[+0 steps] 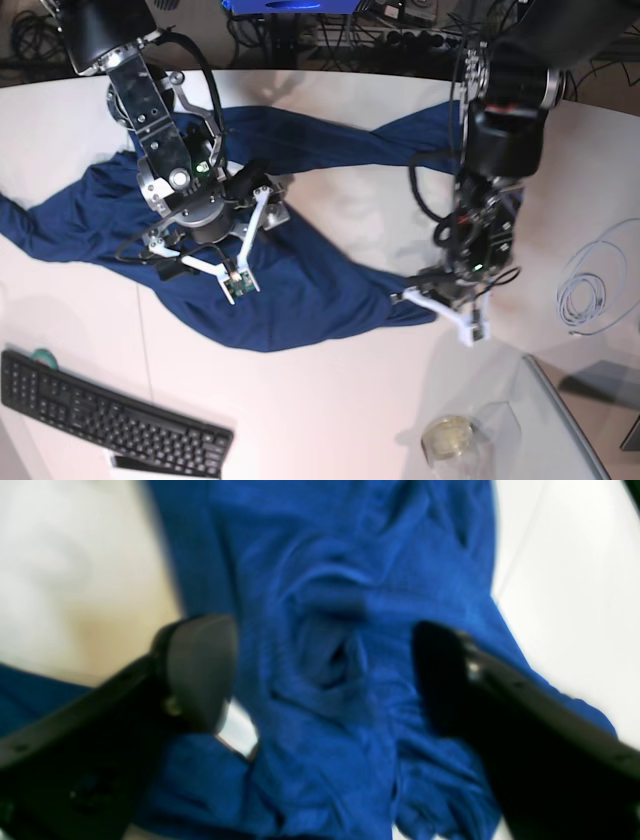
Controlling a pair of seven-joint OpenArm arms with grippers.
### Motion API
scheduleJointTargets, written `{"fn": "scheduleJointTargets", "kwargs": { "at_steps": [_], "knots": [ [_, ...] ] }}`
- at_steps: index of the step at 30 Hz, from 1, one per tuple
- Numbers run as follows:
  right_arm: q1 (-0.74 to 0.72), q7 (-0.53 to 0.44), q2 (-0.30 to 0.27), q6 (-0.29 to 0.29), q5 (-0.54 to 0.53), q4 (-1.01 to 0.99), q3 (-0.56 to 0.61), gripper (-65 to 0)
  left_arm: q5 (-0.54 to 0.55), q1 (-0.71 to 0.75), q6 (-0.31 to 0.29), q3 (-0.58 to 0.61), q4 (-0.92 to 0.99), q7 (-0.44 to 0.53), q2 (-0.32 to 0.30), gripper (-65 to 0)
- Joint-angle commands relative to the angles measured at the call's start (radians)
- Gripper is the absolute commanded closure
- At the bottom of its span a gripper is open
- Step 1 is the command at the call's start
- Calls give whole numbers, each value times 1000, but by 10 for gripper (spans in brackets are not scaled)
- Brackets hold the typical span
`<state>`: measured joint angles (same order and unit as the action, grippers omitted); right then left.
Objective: Layout the t-shirt on the table in an organized manner, then fold the t-shirt properly
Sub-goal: 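Grasp the shirt with the left gripper and pull it away from the right gripper, then pull the shirt edges apart with both grippers to spread it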
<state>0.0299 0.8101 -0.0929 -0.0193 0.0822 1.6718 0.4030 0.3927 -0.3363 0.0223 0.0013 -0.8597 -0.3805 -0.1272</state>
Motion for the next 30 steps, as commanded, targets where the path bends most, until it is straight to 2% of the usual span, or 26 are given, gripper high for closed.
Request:
{"fn": "scheduleJointTargets", "kwargs": {
  "at_steps": [1, 5, 11, 13, 16, 17, 19, 21, 27, 29, 30],
  "knots": [
    [11, -19, 0, -9, 11, 46, -48, -617, 5, 26, -12, -34, -94, -13, -7, 0],
    [126, -100, 61, -9, 11, 144, -255, -617, -1, 207, -12, -183, -379, -117, -65, 0],
    [226, -116, 135, -1, 11, 159, -553, -618, 4, 428, -17, -355, -625, -140, -137, 0],
    [239, -114, 160, 31, -9, 164, -634, -618, 4, 472, -17, -406, -648, -139, -145, 0],
    [241, -100, 167, 127, -150, 139, -740, -618, -2, 494, -17, -442, -643, -139, -147, 0],
    [239, -82, 169, 141, -200, 121, -769, -618, -2, 497, -17, -444, -640, -139, -147, 0],
    [226, -44, 160, 143, -295, 75, -803, -618, -2, 500, -17, -447, -640, -140, -147, 0],
    [219, -24, 160, 143, -339, 37, -809, -618, -2, 500, -17, -446, -639, -140, -147, 0],
    [169, -24, 160, 146, -348, -97, -804, -617, -1, 500, -17, -446, -640, -140, -144, 0],
    [150, -24, 160, 147, -348, -132, -806, -578, -1, 500, -17, -446, -639, -140, -145, 0],
    [143, -25, 155, 149, -348, -146, -806, -527, -1, 500, -17, -447, -639, -140, -145, 0]
  ]
}}
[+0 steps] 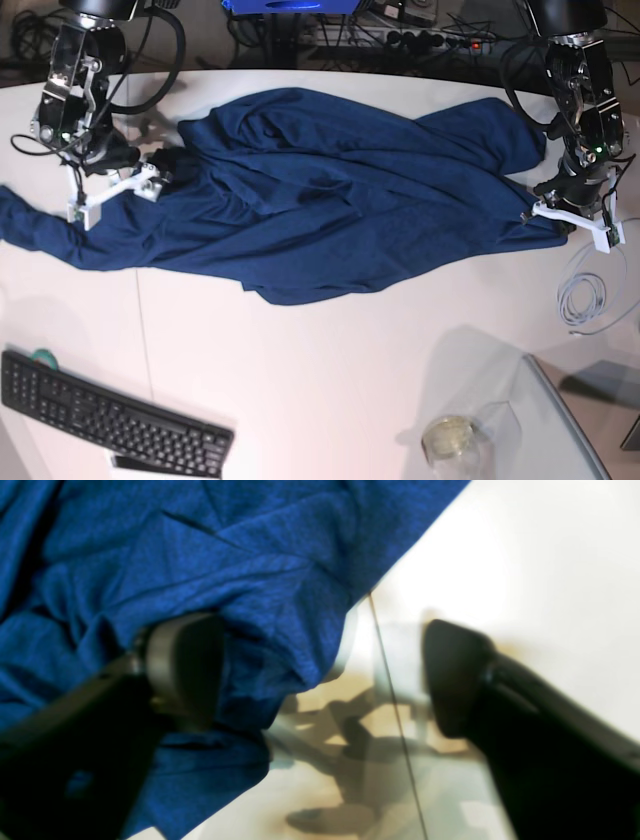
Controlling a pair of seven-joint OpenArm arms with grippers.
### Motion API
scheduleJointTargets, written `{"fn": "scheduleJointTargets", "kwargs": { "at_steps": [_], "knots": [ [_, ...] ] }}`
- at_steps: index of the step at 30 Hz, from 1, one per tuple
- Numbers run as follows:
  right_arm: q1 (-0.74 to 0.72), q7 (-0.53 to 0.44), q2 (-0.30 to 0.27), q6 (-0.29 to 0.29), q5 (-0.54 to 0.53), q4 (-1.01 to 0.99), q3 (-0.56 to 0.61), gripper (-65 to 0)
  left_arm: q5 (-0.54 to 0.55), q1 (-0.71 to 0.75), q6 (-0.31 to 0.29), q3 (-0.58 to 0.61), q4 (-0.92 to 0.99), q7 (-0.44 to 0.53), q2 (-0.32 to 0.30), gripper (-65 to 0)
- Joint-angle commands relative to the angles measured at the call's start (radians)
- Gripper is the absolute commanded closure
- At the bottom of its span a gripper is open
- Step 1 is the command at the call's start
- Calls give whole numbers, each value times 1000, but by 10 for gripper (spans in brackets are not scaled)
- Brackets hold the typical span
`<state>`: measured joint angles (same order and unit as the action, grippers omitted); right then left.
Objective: Layout the t-shirt on the table in an organized manner, then fold the t-shirt properly
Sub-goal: 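Pull the shirt edges apart with both grippers to spread it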
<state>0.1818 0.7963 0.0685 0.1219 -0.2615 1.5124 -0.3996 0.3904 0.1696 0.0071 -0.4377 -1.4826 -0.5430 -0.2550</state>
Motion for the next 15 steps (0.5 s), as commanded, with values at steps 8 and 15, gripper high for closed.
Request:
{"fn": "scheduleJointTargets", "kwargs": {
  "at_steps": [8, 15],
  "knots": [
    [-41, -7, -55, 8, -5, 80, -8, -29, 2, 8, -2, -16, -19, 24, -17, 0],
    [-156, 139, -91, 6, -2, 198, -2, 0, 5, 8, -2, -6, -33, 22, -11, 0]
  ]
}}
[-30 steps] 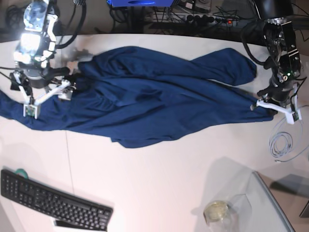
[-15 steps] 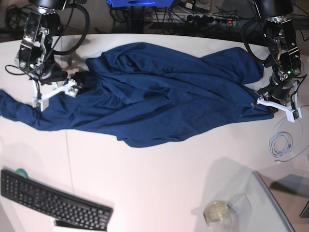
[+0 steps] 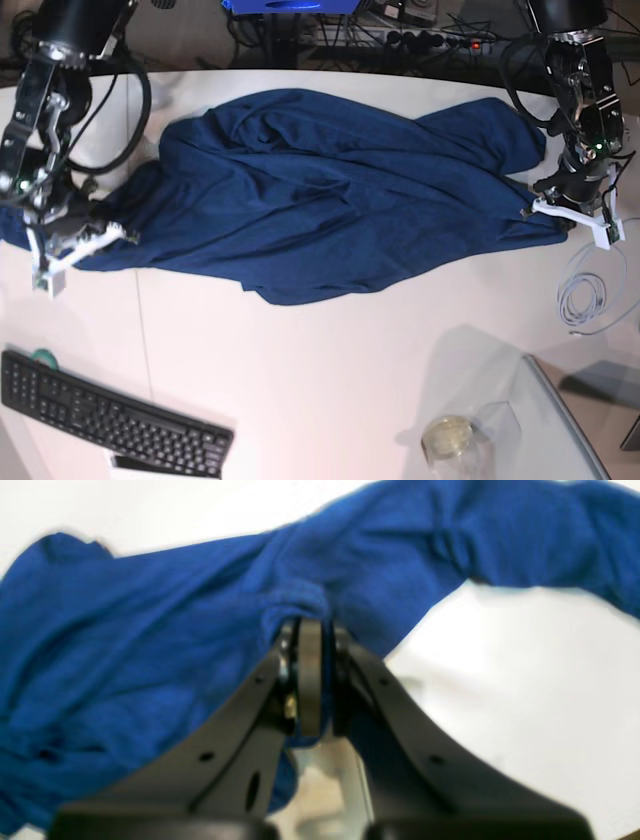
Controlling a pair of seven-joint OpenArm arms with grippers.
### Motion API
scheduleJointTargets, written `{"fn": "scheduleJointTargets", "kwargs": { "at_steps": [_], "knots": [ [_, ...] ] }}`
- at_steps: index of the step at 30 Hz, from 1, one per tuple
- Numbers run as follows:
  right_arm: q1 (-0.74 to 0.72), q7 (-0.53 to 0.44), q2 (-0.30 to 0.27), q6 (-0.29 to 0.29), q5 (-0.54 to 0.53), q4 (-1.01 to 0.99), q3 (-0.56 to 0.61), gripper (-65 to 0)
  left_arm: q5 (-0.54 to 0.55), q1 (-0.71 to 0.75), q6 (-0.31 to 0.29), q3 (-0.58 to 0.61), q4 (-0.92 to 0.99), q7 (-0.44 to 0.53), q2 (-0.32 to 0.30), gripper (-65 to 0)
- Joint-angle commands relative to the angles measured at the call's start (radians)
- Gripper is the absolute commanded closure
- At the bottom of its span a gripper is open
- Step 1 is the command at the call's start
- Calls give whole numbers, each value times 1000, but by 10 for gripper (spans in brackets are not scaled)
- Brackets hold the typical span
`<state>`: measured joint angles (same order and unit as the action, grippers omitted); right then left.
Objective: Layout the t-shirt on the table in an organized manner, then fold the t-shirt properly
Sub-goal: 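Pull the shirt edges apart with both grippers to spread it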
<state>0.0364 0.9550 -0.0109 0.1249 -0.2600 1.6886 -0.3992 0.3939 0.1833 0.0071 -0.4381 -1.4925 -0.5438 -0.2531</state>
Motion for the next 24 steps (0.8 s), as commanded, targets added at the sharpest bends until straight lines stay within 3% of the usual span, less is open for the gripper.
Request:
{"fn": "scheduleJointTargets", "kwargs": {
  "at_steps": [1, 7, 13, 16, 19, 24],
  "knots": [
    [-34, -1, -16, 3, -3, 21, -2, 0, 1, -6, -2, -6, -33, 23, -12, 0],
    [-175, 12, -54, 3, 0, -6, 3, 0, 3, -11, -2, -5, -87, 21, -12, 0],
    [-372, -15, -108, 3, 1, -336, 4, -21, -3, -24, -2, 65, -99, 21, 4, 0],
    [-412, -35, -153, 3, 3, -473, 36, -194, -3, -23, 0, 104, -99, 21, 11, 0],
    [-356, 11, -191, 3, -9, -424, 105, -390, -3, -18, 1, 137, -96, 21, 11, 0],
    [-59, 66, -143, 3, -172, -28, 26, -417, -3, -14, 1, 127, -92, 21, 11, 0]
  ]
}}
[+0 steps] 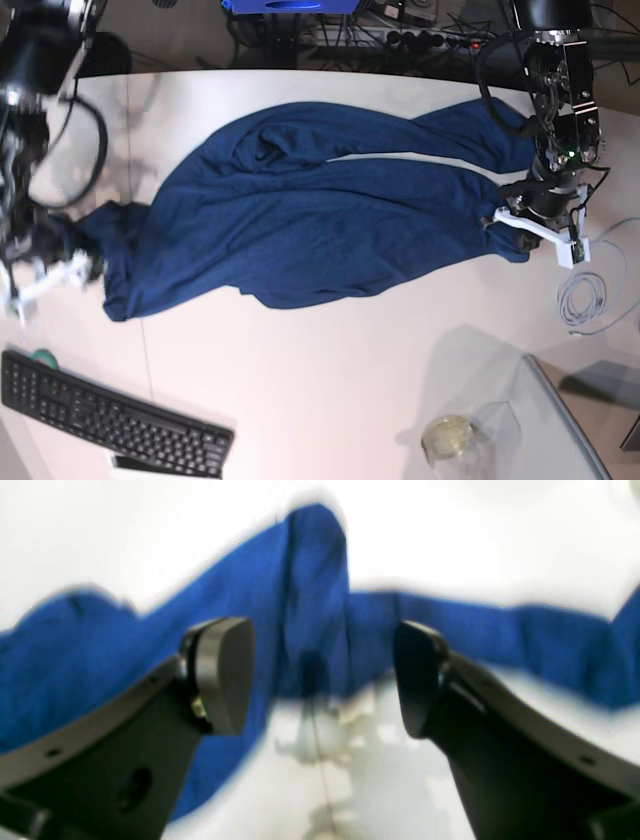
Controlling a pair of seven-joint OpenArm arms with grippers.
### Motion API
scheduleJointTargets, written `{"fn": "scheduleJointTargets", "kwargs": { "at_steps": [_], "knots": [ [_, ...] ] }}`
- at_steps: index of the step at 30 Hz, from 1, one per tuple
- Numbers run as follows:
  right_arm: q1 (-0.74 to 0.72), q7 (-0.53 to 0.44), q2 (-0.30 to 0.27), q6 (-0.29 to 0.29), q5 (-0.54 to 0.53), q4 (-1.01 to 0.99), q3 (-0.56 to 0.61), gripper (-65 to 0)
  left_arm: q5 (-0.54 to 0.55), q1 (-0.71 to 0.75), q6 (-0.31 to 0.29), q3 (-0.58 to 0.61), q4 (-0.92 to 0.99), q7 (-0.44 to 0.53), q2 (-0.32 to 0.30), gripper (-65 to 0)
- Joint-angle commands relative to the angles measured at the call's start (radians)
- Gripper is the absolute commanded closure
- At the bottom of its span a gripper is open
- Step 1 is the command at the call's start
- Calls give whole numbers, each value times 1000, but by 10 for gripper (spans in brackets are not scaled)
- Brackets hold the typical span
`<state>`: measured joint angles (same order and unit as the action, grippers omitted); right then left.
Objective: Layout the t-shirt on the table in an organized manner, then fold the t-shirt properly
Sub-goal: 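Pull the shirt edges apart with both grippers to spread it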
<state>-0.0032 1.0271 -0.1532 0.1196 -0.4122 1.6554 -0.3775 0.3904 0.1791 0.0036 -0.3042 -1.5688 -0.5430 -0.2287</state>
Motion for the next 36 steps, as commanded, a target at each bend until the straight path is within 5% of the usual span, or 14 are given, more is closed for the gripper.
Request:
{"fn": "scheduleJointTargets", "kwargs": {
  "at_steps": [1, 8, 19, 21, 24, 36],
  "knots": [
    [32, -8, 2, 9, -53, 35, 16, -417, 0, -8, 5, -6, -18, 21, -13, 0],
    [202, -166, 40, 9, -173, -24, 145, -411, 0, -3, 5, -8, -22, 21, -13, 0],
    [174, -265, 65, 9, -190, -229, 232, -401, 0, 29, 5, -8, -23, 25, -16, 0],
    [176, -265, 65, 9, -192, -238, 232, -300, 0, 32, 5, -8, -25, 25, -16, 0],
    [188, -259, 65, 9, -196, -228, 226, 0, 0, 35, 5, -8, -41, 25, -15, 0],
    [477, -239, 19, 1, -328, 254, 185, -2, 0, 0, 5, 3, -72, 21, 4, 0]
  ]
}}
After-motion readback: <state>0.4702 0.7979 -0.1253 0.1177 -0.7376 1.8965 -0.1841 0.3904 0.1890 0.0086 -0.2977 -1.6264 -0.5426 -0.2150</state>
